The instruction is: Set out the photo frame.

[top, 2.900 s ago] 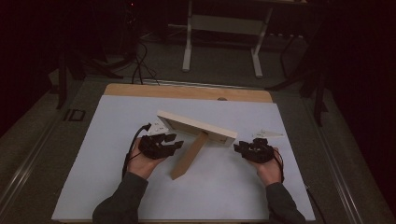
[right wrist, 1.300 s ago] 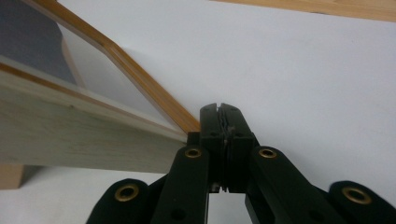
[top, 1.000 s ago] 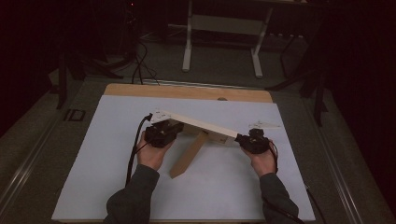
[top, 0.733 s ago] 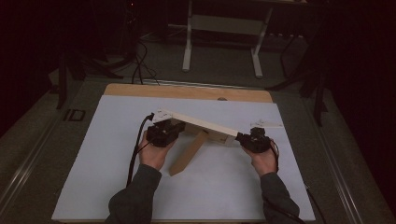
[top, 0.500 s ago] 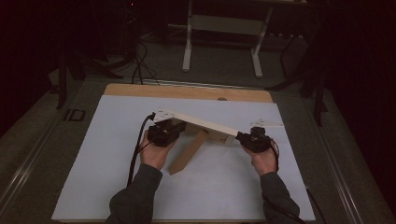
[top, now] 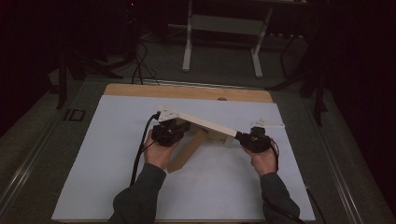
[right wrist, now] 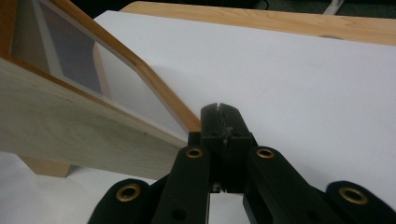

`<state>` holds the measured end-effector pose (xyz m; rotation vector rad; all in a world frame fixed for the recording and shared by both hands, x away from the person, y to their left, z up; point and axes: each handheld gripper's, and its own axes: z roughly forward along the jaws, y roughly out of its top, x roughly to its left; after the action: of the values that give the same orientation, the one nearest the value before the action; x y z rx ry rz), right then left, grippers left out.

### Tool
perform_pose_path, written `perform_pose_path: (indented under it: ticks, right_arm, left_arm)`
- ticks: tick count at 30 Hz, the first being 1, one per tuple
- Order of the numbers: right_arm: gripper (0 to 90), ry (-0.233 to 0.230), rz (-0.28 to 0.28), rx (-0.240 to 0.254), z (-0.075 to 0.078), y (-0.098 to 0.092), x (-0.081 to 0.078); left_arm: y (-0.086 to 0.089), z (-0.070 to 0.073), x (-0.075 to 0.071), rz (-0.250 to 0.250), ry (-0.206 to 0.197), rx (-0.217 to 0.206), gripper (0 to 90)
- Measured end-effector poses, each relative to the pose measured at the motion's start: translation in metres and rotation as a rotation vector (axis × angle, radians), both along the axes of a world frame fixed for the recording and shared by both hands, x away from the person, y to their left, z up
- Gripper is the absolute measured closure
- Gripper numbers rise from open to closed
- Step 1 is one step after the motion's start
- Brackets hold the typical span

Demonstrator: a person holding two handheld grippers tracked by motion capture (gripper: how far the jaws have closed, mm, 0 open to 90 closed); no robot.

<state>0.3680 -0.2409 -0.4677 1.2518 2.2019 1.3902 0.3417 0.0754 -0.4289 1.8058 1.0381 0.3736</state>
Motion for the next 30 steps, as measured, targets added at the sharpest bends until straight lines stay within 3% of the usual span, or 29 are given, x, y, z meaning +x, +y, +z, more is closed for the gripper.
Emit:
perform_pose_path:
  ticks: [30]
  right_arm:
    - [89.9, -0.015, 0.015, 0.011, 0.003, 0.002, -0.004]
  left_arm:
    - [-0.035, -0.003, -0.004, -0.078, -0.003, 0.043, 89.5]
